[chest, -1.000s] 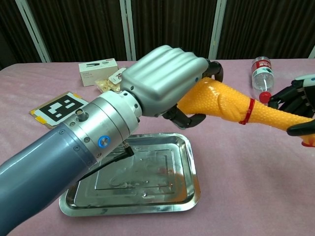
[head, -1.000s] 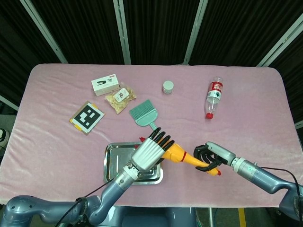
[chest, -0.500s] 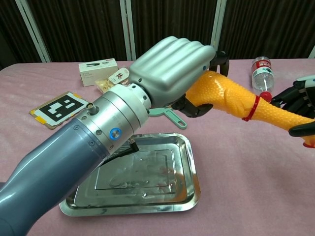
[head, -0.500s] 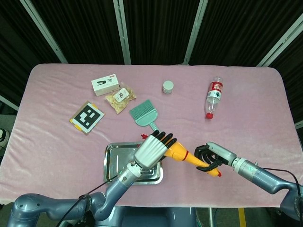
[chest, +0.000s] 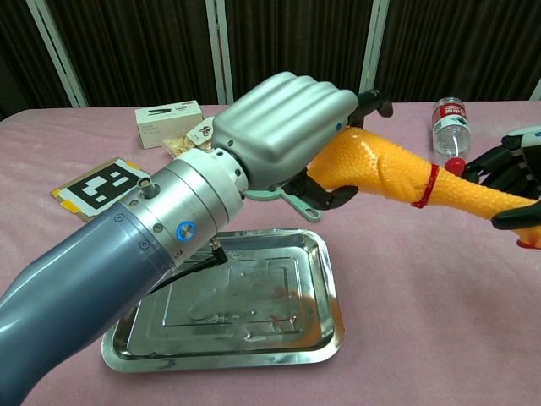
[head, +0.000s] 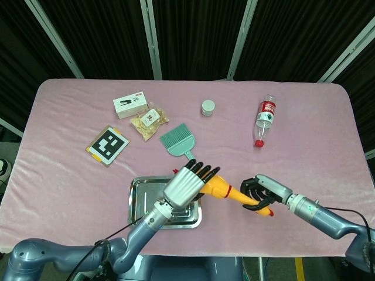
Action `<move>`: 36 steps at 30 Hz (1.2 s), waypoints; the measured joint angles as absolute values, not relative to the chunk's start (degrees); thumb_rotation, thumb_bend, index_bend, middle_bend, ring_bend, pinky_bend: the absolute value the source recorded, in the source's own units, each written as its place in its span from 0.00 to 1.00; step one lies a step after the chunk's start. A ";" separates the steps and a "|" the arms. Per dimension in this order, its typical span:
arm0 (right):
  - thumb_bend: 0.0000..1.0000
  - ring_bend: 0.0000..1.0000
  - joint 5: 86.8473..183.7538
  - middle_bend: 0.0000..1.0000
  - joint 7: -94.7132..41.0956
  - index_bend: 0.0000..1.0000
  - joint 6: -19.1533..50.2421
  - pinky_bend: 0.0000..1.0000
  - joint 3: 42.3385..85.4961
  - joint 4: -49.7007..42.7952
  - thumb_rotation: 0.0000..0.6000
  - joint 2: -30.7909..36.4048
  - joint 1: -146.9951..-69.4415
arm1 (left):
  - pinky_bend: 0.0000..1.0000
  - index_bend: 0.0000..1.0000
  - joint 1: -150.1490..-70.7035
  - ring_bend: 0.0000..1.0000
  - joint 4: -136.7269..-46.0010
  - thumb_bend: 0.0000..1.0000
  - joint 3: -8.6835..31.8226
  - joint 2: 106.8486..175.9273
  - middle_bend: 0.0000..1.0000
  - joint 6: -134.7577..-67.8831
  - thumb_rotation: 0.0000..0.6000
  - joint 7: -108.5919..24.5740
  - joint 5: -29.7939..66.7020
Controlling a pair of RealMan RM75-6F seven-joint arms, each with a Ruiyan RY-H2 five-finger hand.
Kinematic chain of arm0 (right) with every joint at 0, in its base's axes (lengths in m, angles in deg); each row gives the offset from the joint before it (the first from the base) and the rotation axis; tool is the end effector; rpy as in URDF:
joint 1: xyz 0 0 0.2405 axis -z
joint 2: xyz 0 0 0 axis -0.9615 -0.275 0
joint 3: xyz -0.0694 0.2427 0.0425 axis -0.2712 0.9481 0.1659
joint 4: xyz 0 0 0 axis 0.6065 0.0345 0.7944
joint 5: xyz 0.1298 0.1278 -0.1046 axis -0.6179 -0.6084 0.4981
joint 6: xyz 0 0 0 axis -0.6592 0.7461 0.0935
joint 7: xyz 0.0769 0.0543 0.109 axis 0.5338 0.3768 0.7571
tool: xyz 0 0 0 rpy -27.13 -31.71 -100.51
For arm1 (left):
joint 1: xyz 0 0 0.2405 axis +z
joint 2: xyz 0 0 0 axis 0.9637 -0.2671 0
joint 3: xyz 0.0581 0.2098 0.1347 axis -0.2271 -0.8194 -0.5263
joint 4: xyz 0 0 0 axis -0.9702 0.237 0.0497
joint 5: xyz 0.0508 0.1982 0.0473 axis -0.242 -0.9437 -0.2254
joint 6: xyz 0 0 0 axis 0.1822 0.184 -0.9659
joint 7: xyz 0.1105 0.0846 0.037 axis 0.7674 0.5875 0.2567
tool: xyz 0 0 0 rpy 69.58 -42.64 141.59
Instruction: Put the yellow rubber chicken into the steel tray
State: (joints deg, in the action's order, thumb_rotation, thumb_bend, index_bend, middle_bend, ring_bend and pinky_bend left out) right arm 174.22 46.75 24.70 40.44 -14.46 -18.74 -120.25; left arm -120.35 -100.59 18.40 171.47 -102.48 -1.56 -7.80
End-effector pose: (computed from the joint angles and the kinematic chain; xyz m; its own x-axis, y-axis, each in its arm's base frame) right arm -0.2260 -0.3006 0.0865 -0.1931 -0.7764 0.5999 -0.9373 -0.0348 -0.3468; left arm 0.0094 0.2711 -0.0830 0.4156 -0.1706 0.8934 0.6002 -0.6866 -0.4103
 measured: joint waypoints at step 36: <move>1.00 0.75 173.85 0.75 46.69 0.96 23.57 0.91 40.28 -15.37 1.00 -19.69 -119.75 | 0.43 0.67 -122.31 0.54 -100.46 0.53 18.30 172.17 0.68 -105.00 1.00 -1.44 -6.77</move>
State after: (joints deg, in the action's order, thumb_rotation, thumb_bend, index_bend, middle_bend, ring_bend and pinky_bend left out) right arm 173.85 46.69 23.57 40.28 -15.37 -19.69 -119.75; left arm -122.31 -100.46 18.30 172.17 -105.00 -1.44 -6.77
